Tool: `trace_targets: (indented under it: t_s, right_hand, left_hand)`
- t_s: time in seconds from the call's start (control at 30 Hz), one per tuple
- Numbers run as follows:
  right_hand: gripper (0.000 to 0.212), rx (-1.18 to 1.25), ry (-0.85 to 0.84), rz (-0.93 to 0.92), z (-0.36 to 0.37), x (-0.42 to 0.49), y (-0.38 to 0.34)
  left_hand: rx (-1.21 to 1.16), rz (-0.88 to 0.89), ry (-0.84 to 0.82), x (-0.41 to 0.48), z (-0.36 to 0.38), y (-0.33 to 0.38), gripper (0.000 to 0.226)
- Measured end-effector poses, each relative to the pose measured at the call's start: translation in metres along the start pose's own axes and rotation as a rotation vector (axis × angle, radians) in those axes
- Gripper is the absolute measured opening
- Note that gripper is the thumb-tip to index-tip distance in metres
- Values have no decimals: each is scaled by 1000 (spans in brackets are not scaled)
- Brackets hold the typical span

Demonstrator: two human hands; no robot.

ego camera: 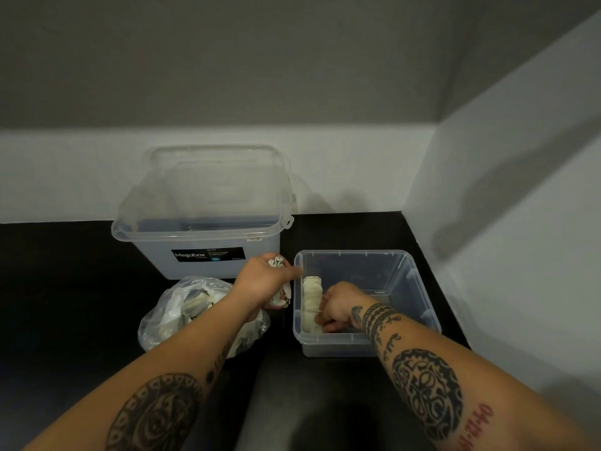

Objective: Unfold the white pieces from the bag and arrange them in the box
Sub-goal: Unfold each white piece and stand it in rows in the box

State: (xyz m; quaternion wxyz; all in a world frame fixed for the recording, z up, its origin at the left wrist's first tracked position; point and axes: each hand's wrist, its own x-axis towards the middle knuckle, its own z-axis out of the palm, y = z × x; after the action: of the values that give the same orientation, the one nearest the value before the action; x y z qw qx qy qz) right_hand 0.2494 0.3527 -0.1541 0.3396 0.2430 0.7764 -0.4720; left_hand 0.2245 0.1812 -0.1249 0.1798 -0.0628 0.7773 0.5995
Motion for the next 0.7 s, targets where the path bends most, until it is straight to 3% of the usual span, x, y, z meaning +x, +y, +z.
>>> trace_targets:
  t_s: [0.1, 0.2, 0.27, 0.33, 0.5, 0.57, 0.7]
  right_hand:
    - [36, -67, 8, -13, -5, -3, 0]
    - [33, -133, 13, -30, -16, -16, -5]
    - [27, -143, 44, -77, -25, -28, -11]
    - [21, -130, 94, -127, -34, -41, -16]
    - [16, 171, 157, -371, -50, -63, -26]
    - [19, 301, 131, -459, -50, -71, -27]
    - [35, 343, 5, -455, -46, -76, -22]
  left_hand:
    - [-318, -31, 40, -4, -2, 10, 27]
    - [-509, -85, 12, -9, 0, 21, 18]
    - [-558, -112, -47, -10, 3, 25, 7]
    - [-591, -131, -89, -11, 7, 27, 12]
    - [-580, -167, -169, -14, 16, 29, 17]
    - [-559, -144, -184, -15, 20, 29, 25]
    - [-556, -89, -189, -13, 25, 30, 39]
